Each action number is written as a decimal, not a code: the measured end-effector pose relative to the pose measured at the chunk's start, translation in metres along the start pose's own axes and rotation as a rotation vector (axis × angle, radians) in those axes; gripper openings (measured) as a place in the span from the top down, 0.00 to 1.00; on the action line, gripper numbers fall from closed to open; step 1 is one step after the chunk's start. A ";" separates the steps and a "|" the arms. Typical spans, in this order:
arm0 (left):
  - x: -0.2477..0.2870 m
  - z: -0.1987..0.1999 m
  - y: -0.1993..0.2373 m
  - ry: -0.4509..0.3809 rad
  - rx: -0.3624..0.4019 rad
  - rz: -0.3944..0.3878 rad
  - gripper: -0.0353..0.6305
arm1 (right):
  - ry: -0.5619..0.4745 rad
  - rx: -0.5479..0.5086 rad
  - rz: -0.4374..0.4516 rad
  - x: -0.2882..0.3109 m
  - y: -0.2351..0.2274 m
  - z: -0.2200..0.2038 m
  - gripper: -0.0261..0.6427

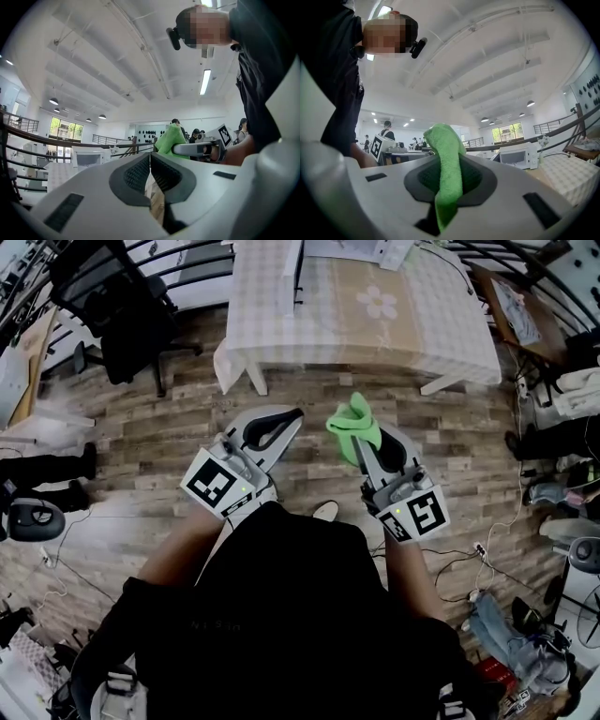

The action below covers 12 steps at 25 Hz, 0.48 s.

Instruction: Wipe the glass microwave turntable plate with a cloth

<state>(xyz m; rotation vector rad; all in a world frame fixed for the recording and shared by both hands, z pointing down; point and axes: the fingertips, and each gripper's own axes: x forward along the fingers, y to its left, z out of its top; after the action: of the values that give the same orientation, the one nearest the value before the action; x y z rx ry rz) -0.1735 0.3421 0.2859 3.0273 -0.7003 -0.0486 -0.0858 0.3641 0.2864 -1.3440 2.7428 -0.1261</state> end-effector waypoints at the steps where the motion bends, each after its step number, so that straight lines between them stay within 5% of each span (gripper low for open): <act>1: 0.002 0.000 -0.004 0.000 0.000 0.000 0.91 | 0.003 -0.001 0.001 -0.004 -0.002 0.000 0.87; 12: 0.022 -0.006 -0.062 0.021 0.015 0.046 0.91 | 0.024 0.012 0.048 -0.061 -0.013 -0.008 0.87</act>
<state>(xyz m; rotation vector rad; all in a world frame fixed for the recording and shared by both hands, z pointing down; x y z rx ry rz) -0.1259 0.3880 0.2892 3.0196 -0.7711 -0.0103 -0.0391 0.4044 0.2981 -1.2805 2.7868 -0.1560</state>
